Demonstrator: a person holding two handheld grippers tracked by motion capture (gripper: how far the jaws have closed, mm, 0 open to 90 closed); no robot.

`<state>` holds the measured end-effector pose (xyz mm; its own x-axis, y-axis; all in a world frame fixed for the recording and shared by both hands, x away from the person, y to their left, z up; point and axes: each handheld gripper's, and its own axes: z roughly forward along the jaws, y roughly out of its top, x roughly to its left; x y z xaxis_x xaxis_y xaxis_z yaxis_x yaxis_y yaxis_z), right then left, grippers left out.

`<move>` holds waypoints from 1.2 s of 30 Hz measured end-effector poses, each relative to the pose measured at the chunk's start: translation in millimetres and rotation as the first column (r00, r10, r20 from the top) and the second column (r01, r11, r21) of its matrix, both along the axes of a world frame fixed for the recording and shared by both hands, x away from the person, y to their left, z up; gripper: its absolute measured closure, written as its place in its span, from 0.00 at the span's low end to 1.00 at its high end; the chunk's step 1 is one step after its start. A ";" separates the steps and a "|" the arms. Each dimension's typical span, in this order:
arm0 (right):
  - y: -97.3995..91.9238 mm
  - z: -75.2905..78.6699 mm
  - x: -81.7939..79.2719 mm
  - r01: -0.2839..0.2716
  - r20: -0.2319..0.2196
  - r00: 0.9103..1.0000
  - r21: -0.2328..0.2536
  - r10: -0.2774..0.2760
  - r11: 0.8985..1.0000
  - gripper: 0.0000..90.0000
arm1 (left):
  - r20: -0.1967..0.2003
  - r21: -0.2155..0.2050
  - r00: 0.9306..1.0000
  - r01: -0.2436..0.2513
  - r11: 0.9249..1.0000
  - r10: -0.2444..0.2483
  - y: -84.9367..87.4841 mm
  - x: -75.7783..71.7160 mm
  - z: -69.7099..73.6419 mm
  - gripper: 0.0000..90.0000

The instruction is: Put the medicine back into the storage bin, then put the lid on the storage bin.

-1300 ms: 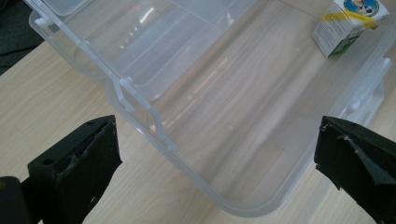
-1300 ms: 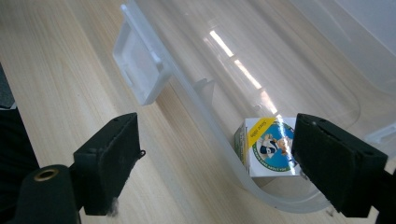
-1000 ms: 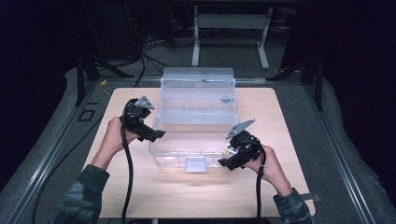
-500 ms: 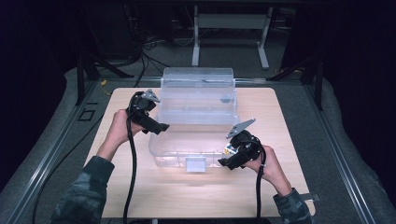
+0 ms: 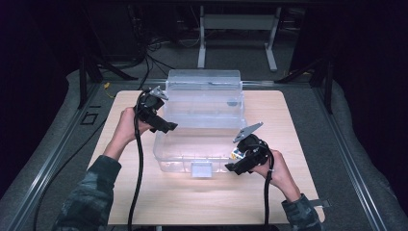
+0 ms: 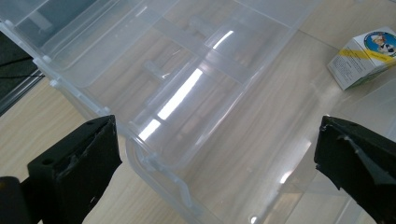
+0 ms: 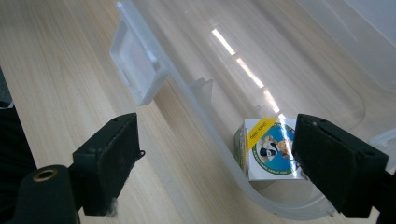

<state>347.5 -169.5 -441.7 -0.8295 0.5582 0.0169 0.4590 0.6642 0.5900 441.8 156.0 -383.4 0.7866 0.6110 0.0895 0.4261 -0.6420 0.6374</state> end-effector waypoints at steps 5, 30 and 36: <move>0.3 -0.8 0.7 -0.004 -0.004 1.000 -0.004 0.004 1.000 0.16 | -0.008 0.004 1.000 0.006 1.000 -0.006 -4.8 5.7 1.4 0.00; 2.0 -5.8 4.1 -0.007 -0.014 1.000 -0.008 0.007 1.000 0.17 | -0.021 -0.045 0.999 0.025 0.999 -0.026 -28.8 41.5 11.9 0.00; 4.6 -9.9 2.9 -0.014 -0.020 1.000 -0.009 0.014 1.000 0.17 | -0.042 -0.056 0.999 0.011 0.998 -0.014 -38.5 55.4 4.5 0.00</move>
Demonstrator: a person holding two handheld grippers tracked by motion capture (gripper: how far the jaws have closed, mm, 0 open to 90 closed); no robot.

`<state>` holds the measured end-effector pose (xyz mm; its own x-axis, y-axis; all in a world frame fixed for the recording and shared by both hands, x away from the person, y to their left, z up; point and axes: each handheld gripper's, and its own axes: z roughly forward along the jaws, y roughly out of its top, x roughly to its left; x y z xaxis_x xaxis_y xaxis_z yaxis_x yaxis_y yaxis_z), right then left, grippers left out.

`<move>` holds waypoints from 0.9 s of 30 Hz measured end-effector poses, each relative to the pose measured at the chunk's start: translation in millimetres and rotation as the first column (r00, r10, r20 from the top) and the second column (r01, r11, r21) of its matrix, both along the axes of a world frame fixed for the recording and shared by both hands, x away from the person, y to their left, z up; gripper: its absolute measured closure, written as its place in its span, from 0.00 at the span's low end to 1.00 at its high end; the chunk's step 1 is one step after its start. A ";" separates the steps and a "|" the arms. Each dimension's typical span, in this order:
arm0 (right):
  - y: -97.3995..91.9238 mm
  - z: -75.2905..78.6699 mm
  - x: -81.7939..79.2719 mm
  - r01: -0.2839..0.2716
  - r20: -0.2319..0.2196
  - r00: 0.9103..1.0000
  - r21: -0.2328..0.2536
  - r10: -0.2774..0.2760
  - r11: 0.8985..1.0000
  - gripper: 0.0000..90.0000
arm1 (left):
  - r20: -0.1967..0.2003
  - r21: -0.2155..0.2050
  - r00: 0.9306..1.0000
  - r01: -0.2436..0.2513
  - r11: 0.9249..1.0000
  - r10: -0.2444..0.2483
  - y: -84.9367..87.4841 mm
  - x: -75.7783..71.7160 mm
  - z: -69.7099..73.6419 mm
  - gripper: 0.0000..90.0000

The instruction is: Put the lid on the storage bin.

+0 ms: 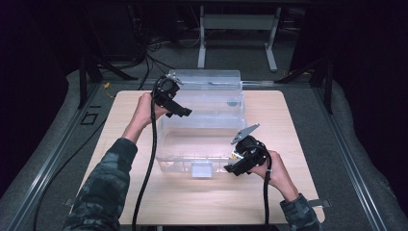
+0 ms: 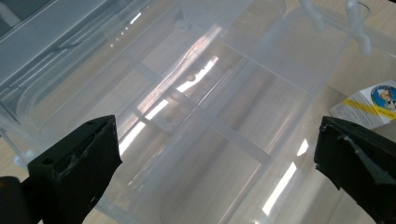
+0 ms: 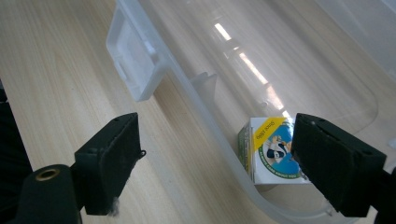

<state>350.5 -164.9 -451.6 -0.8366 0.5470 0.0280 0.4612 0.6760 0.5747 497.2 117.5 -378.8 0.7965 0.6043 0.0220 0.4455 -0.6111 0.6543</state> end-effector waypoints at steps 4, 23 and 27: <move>3.1 -2.3 0.0 -0.009 -0.003 1.000 -0.007 0.009 1.000 0.19 | 0.001 -0.014 1.000 -0.012 1.000 0.012 -2.9 10.0 -1.3 0.01; 11.6 -11.7 0.1 0.020 0.003 1.000 -0.002 -0.020 1.000 0.29 | -0.043 -0.034 0.997 -0.067 0.997 0.065 -7.2 40.7 -17.4 0.30; 18.4 -17.4 -0.4 0.017 0.006 1.000 -0.016 -0.017 1.000 0.38 | -0.042 -0.029 0.996 -0.076 0.997 0.075 -8.7 43.8 -22.1 0.39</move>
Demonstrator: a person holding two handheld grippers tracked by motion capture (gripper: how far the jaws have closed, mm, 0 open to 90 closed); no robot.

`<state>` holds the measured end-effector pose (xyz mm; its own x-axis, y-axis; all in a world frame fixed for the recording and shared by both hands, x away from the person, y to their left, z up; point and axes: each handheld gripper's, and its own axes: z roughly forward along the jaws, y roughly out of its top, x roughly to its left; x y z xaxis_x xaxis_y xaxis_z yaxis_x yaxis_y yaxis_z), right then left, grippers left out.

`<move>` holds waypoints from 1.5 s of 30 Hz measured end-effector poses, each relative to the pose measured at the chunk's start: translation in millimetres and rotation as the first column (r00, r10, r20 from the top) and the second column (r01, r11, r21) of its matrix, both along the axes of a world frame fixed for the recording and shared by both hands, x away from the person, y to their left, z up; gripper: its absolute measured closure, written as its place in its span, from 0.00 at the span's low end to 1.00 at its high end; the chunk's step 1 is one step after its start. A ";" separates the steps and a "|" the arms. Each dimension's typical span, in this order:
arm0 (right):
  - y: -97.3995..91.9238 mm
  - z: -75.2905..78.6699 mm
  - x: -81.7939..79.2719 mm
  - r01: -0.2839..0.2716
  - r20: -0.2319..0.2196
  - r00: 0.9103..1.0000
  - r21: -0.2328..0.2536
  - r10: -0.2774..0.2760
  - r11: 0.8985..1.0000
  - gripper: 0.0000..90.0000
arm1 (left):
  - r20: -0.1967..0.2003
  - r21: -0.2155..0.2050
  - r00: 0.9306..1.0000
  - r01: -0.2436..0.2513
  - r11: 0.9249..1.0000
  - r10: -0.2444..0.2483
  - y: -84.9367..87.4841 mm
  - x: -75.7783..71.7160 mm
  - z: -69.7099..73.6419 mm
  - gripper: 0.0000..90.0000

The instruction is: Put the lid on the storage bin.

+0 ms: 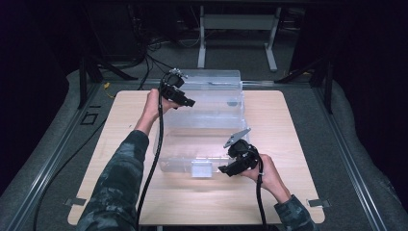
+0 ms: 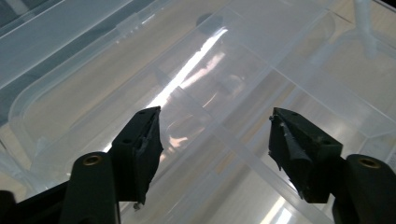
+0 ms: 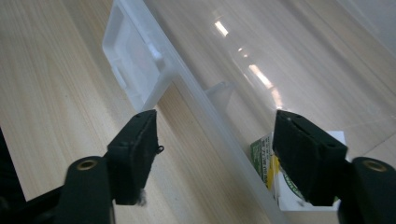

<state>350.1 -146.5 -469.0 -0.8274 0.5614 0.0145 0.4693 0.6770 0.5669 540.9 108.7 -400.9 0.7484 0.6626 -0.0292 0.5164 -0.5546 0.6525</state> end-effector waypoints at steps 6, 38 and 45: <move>2.2 -4.4 1.4 0.007 -0.019 1.000 0.009 -0.007 1.000 0.45 | 0.015 0.003 0.999 -0.029 1.000 0.029 0.8 0.1 -0.7 0.49; 5.3 -14.6 3.1 0.033 0.012 0.999 0.028 -0.033 0.999 0.74 | 0.032 0.049 0.998 -0.048 0.998 0.046 -0.8 -2.5 -0.2 0.68; 5.1 -15.4 4.6 0.036 -0.002 0.999 0.044 -0.035 0.998 0.74 | 0.033 0.077 0.999 -0.023 0.997 0.021 -2.0 -2.3 0.9 0.72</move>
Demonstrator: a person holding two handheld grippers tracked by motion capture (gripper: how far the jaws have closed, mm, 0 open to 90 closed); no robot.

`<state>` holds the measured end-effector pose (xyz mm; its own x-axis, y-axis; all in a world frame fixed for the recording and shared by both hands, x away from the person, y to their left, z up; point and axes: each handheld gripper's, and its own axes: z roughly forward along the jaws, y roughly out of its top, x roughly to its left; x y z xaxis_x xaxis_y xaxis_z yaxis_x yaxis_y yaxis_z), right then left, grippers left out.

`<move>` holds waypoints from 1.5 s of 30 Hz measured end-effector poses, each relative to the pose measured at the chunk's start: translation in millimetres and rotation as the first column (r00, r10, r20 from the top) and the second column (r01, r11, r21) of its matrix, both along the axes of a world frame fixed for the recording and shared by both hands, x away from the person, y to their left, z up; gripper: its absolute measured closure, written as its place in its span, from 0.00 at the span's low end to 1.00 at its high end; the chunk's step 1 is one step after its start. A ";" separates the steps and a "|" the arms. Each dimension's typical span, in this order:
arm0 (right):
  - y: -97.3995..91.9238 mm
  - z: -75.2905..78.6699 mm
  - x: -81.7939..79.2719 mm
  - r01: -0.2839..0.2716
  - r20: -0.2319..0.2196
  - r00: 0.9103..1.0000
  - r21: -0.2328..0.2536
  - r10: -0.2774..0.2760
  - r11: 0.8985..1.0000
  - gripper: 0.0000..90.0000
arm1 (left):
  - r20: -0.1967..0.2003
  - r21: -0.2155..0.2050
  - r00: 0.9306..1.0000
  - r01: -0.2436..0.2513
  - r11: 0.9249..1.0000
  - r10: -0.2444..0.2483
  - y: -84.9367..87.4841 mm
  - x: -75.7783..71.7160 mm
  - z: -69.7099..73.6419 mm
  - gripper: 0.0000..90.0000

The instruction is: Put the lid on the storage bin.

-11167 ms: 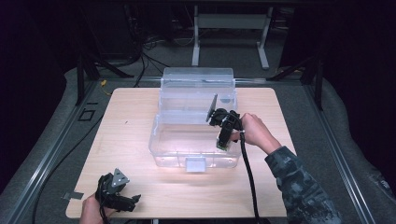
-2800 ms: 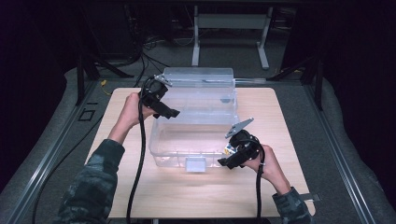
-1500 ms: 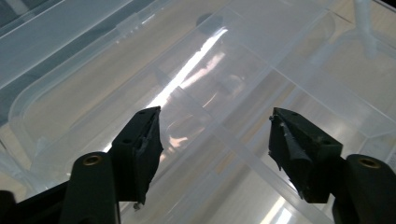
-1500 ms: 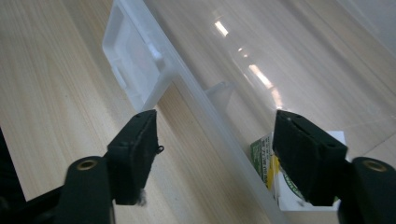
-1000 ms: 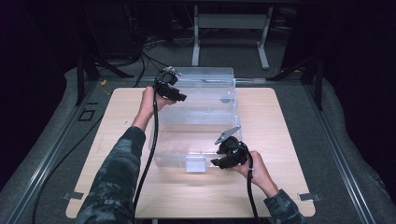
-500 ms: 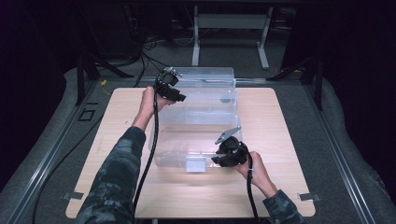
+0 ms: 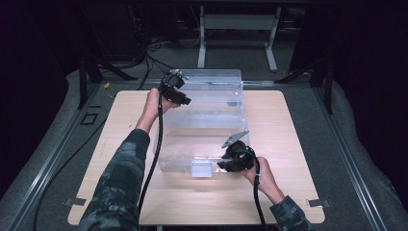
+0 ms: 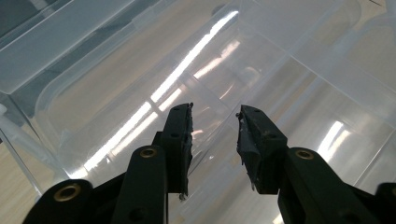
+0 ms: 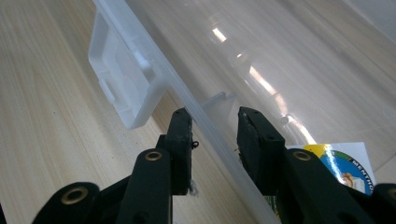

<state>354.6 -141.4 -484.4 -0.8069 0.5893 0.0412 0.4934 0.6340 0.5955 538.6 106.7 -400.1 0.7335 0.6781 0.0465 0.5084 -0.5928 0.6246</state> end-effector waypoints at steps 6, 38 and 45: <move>2.9 -0.7 -1.1 -0.003 0.007 1.000 0.002 0.003 1.000 0.74 | -0.011 0.028 1.000 0.026 0.999 -0.026 -2.2 -1.0 2.4 0.76; 13.0 -6.3 -3.2 0.007 0.048 0.999 -0.032 -0.006 0.999 0.68 | 0.010 0.057 0.998 0.062 0.996 -0.063 -6.7 -12.3 13.3 0.80; 13.1 -6.8 -2.9 0.008 0.043 0.999 -0.033 -0.006 0.999 0.67 | 0.013 0.058 0.997 0.071 0.996 -0.071 -6.5 -16.0 16.5 0.81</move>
